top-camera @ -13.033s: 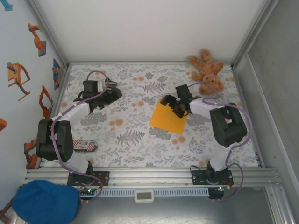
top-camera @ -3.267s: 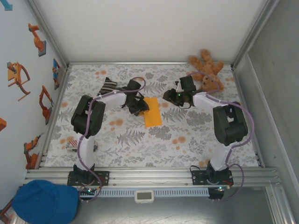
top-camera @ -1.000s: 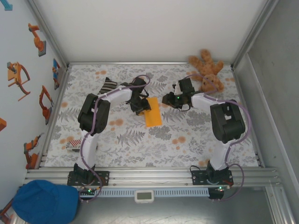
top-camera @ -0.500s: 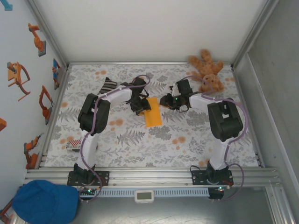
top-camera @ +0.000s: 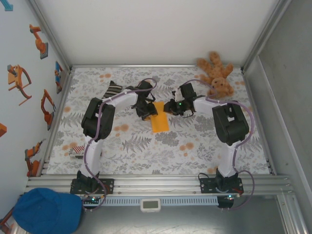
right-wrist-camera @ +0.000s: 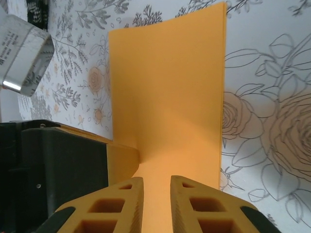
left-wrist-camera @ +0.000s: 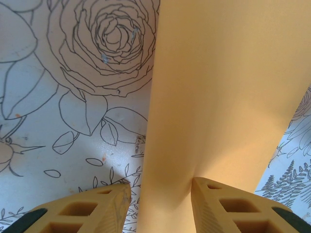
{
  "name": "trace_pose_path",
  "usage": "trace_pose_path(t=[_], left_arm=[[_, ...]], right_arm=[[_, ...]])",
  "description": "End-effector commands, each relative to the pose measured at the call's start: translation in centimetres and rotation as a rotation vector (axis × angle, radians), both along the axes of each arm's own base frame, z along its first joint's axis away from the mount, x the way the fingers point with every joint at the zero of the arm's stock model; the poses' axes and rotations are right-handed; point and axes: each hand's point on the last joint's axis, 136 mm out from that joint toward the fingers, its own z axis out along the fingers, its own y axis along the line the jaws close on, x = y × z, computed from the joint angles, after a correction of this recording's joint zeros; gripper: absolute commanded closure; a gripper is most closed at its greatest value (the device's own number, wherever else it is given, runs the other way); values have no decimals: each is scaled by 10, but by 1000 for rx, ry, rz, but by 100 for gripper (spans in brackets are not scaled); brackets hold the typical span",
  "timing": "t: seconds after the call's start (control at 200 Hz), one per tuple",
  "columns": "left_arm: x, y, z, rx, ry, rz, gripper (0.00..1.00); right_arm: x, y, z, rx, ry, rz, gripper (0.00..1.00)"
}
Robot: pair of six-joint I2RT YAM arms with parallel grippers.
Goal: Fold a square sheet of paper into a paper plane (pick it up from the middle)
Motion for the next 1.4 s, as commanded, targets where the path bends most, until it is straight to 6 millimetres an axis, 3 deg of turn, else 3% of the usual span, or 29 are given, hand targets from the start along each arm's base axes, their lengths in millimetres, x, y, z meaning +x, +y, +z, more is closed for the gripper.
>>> trace_pose_path(t=[0.0, 0.105, 0.571, 0.811, 1.012, 1.162, 1.282, 1.392], left_arm=[[-67, 62, -110, 312, 249, -24, 59], [-66, 62, -110, 311, 248, -24, 59], [-66, 61, -110, 310, 246, -29, 58], [-65, 60, -109, 306, 244, -32, 58], [-62, 58, -105, 296, 230, -37, 58], [-43, 50, -81, 255, 158, -46, 56], [-15, 43, -39, 200, 43, -38, 52], [8, 48, 2, 169, -66, -1, 50]], right_arm=[[-4, 8, -2, -7, 18, 43, 83], [-3, 9, -6, -16, 30, 45, 89], [-8, 10, -28, -53, 87, 62, 92], [-15, -1, -49, -111, 134, 45, 100], [-24, -11, -68, -174, 184, 31, 100], [-35, -22, -85, -234, 234, 21, 100], [-43, -32, -99, -285, 276, 12, 100], [-49, -39, -107, -325, 312, 0, 100]])
